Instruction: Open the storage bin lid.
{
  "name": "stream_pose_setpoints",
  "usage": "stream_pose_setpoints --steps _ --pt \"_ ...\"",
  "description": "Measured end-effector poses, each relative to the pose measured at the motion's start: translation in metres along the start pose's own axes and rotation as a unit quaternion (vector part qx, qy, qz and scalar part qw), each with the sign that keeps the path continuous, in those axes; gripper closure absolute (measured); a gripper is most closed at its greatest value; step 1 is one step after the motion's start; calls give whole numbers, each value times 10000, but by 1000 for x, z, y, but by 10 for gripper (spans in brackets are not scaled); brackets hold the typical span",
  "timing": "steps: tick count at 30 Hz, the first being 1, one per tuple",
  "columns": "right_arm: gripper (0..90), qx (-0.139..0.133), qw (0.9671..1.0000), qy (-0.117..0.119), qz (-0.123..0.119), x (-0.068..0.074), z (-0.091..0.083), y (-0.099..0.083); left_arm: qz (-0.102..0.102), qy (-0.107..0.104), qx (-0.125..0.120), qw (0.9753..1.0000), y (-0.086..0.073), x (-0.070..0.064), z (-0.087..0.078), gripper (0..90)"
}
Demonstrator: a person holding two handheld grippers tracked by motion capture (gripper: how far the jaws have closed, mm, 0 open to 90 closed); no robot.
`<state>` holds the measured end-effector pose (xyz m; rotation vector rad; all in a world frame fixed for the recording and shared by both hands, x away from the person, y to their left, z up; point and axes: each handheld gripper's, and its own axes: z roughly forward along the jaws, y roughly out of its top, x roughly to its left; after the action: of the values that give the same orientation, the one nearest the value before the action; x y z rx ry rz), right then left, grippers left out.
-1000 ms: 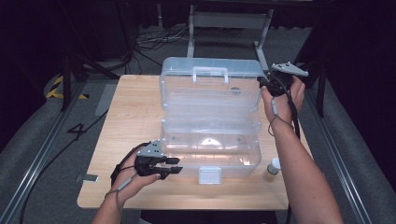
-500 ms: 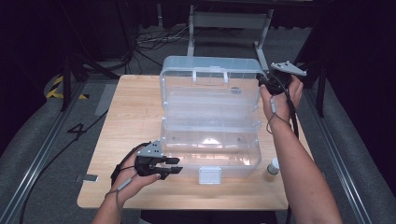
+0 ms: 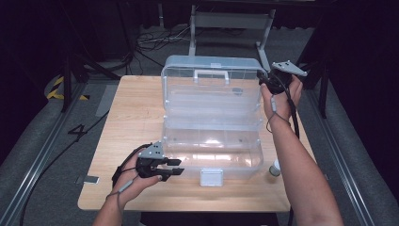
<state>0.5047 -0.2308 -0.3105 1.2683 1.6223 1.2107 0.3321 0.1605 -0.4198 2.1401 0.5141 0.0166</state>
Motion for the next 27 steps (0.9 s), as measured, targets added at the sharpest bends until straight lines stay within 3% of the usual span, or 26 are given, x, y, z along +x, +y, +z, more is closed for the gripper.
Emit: stream_pose_setpoints --steps 6,27 --pt "810 -45 10000 44 13 -3 8 -1 23 76 -159 9998 -3 -2 0 638" --pt "800 10 9996 282 46 -16 39 -6 15 193 -176 9997 -4 -5 2 622"
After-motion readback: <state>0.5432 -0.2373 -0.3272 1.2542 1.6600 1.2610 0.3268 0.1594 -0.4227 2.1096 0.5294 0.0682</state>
